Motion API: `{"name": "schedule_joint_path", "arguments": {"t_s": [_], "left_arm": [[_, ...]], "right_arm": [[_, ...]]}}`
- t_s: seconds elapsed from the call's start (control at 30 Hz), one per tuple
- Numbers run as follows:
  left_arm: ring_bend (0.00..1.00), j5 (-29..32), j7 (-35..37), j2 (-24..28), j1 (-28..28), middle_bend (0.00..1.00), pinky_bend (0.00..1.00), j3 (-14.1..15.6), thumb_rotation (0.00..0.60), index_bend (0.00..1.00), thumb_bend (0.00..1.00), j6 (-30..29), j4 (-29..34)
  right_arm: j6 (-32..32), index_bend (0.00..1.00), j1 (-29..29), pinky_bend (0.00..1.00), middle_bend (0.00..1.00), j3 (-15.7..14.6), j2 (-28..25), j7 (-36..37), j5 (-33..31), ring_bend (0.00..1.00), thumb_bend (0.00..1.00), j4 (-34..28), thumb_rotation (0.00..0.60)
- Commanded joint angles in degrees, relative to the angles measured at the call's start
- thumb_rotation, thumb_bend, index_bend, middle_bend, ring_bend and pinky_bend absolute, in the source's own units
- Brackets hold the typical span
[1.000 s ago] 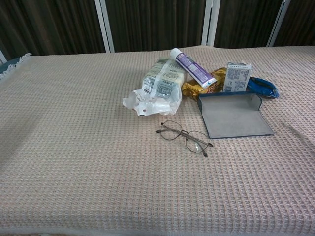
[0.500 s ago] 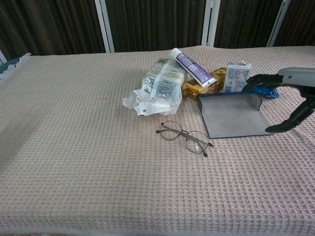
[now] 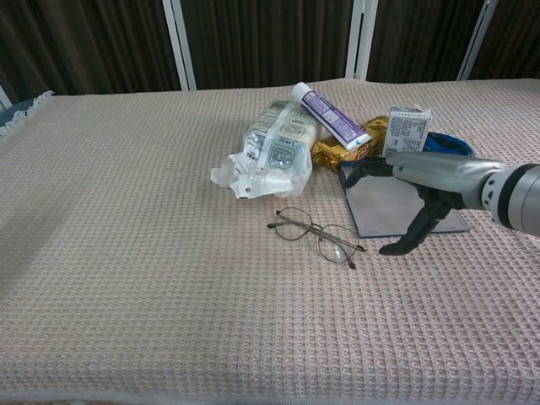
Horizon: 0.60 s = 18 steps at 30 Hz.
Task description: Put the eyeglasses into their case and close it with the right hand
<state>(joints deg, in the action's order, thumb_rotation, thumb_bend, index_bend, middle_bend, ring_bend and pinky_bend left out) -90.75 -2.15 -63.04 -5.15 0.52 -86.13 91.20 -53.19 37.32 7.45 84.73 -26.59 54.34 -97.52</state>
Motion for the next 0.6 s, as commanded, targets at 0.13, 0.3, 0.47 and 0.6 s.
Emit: {"name": "schedule_joint_path", "arguments": {"t_s": [0.13, 0.3, 0.47, 0.6], "left_arm": [[0.00, -0.11, 0.57, 0.14, 0.23, 0.00, 0.12, 0.01, 0.600, 0.00, 0.41, -0.38, -0.15], [0.00, -0.39, 0.72, 0.17, 0.26, 0.00, 0.12, 0.09, 0.600, 0.00, 0.41, -0.45, -0.21], [0.00, -0.50, 0.87, 0.21, 0.32, 0.00, 0.12, 0.11, 0.600, 0.00, 0.41, -0.53, -0.27], [0.00, -0.62, 1.12, 0.31, 0.35, 0.00, 0.12, 0.12, 0.600, 0.00, 0.41, -0.62, -0.33]], "right_arm": [[-1.13, 0.33, 1.42, 0.00, 0.00, -0.95, 2.65, -2.36, -1.87, 0.00, 0.33, 1.63, 0.600], [-1.38, 0.33, 2.34, 0.00, 0.00, -1.12, 4.61, -3.43, -3.20, 0.00, 0.33, 2.96, 0.600], [-2.26, 0.33, 3.16, 0.00, 0.00, -1.11, 6.96, -4.71, -4.18, 0.00, 0.33, 4.56, 0.600], [-2.98, 0.34, 3.73, 0.00, 0.00, -1.09, 8.53, -5.96, -5.02, 0.00, 0.33, 5.94, 0.600]]}}
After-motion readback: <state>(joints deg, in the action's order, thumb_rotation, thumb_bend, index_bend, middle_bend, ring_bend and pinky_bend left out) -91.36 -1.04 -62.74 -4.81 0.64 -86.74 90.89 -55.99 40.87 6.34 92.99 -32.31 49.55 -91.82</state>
